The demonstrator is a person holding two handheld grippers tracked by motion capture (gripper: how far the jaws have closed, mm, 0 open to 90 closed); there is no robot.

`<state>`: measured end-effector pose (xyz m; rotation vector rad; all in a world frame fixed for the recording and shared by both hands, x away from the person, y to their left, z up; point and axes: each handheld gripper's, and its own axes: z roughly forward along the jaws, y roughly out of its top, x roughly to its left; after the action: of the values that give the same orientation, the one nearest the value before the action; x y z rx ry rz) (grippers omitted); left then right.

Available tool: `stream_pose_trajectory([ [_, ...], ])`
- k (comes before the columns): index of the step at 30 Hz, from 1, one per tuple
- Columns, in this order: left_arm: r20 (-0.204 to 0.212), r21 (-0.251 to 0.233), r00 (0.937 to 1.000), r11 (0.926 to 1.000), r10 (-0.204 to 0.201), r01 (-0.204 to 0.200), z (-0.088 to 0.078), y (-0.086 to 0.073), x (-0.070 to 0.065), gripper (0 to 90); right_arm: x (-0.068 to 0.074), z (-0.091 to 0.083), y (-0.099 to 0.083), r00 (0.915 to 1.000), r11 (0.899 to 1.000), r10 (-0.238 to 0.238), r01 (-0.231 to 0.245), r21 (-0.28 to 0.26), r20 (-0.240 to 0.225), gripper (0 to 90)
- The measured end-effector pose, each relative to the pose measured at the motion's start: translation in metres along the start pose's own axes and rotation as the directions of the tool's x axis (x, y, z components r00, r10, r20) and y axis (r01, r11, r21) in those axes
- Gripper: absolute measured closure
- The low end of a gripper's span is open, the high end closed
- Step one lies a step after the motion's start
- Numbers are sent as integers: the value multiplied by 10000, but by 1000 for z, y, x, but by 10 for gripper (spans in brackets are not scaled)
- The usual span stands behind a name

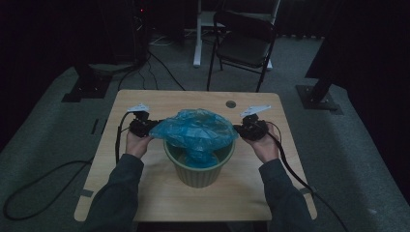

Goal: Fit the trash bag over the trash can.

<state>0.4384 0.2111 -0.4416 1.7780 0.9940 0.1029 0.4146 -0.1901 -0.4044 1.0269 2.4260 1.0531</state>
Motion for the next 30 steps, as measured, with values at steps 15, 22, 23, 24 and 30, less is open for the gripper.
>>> stream_pose_trajectory([
  [15, 30, -1073, 10000, 9942, 64, -61, -43, 7, -10, 628, 2, -24, -2, 10000, 9970, -37, 33, -778, -43, 747],
  [22, 63, -1309, 9997, 9911, 244, -234, -57, 8, -17, 614, 2, -42, -2, 10000, 9917, -4, -8, -1286, -97, 711],
  [23, 92, -1325, 9996, 9908, 285, -270, -59, 8, -19, 612, 3, -44, -2, 9999, 9906, -40, 24, -1367, -111, 712],
  [24, 104, -1330, 9993, 9906, 351, -334, -60, 8, -20, 609, 5, -47, -2, 9999, 9896, -34, 12, -1442, -151, 711],
  [30, 350, -1465, 9978, 9879, 566, -509, -68, 7, -29, 594, 17, -61, 0, 9982, 9826, -274, 172, -1850, -529, 699],
])
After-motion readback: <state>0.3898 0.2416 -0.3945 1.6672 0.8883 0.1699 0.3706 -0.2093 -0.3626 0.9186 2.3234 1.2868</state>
